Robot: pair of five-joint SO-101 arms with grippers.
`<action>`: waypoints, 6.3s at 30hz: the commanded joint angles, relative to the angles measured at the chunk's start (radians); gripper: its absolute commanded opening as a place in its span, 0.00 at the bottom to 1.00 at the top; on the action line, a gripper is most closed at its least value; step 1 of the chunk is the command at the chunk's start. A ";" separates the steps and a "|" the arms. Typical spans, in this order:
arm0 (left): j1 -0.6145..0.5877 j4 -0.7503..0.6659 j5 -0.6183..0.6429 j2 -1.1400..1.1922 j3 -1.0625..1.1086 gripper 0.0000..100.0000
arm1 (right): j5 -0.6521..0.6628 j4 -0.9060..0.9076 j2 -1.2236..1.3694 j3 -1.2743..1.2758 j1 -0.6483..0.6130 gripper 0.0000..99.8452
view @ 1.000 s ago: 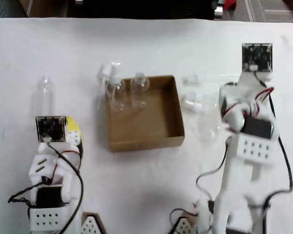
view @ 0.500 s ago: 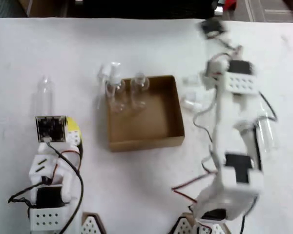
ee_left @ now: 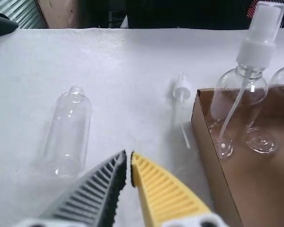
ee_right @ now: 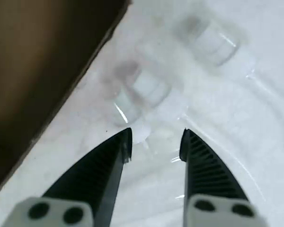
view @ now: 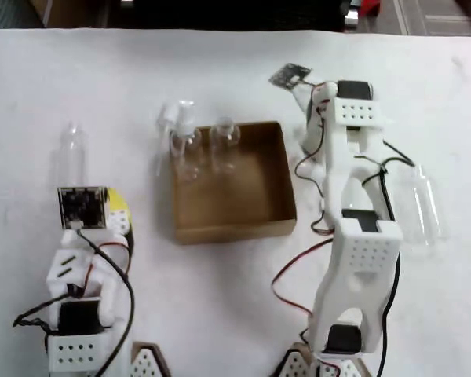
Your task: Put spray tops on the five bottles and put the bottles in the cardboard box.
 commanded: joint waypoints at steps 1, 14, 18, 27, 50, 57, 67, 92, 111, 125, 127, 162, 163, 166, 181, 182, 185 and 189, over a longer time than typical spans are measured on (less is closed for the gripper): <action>0.015 0.017 0.003 -0.004 -0.069 0.02 | 0.069 0.051 0.008 -0.051 -0.010 0.15; 0.015 0.018 0.003 -0.004 -0.069 0.02 | 0.074 0.028 0.091 -0.051 -0.028 0.15; 0.016 0.018 0.003 -0.004 -0.069 0.02 | 0.071 0.019 0.091 -0.051 -0.045 0.15; 0.015 0.018 0.003 -0.004 -0.069 0.02 | 0.078 0.007 0.102 -0.049 -0.042 0.15; 0.016 0.018 0.003 -0.004 -0.068 0.02 | 0.126 -0.007 0.182 -0.051 -0.012 0.15; 0.016 0.018 0.003 -0.004 -0.068 0.02 | 0.124 -0.007 0.182 -0.051 0.027 0.21; 0.018 0.018 0.003 -0.004 -0.068 0.02 | 0.127 0.038 0.170 -0.061 0.025 0.18; 0.018 0.012 0.003 -0.004 -0.057 0.02 | 0.226 0.028 0.228 -0.075 0.047 0.16; 0.018 0.011 0.003 -0.004 -0.057 0.02 | 0.224 0.019 0.239 -0.074 0.022 0.22; 0.018 0.011 0.003 -0.004 -0.058 0.02 | 0.222 0.002 0.219 -0.084 0.027 0.01; 0.018 0.011 0.003 -0.004 -0.057 0.02 | 0.201 0.027 0.185 -0.101 0.028 0.02; 0.018 0.011 0.003 -0.004 -0.055 0.02 | -0.578 -0.062 -0.556 -0.153 0.025 0.02; 0.018 0.011 0.003 -0.004 -0.055 0.02 | -0.609 -0.061 -0.572 -0.153 0.025 0.02; 0.018 0.012 0.003 -0.004 -0.055 0.02 | -0.686 -0.035 -0.616 -0.152 0.025 0.02; 0.018 0.012 0.003 -0.004 -0.054 0.02 | -0.977 0.173 -0.897 -0.107 -0.145 0.02; 0.018 0.012 0.003 -0.004 -0.054 0.02 | -0.994 0.160 -0.897 -0.087 -0.173 0.02; 0.018 0.012 0.003 -0.004 -0.054 0.02 | -1.022 0.073 -0.891 0.011 -0.242 0.02; 0.018 0.012 0.003 -0.004 -0.054 0.02 | -1.020 -0.154 -0.891 0.227 -0.275 0.02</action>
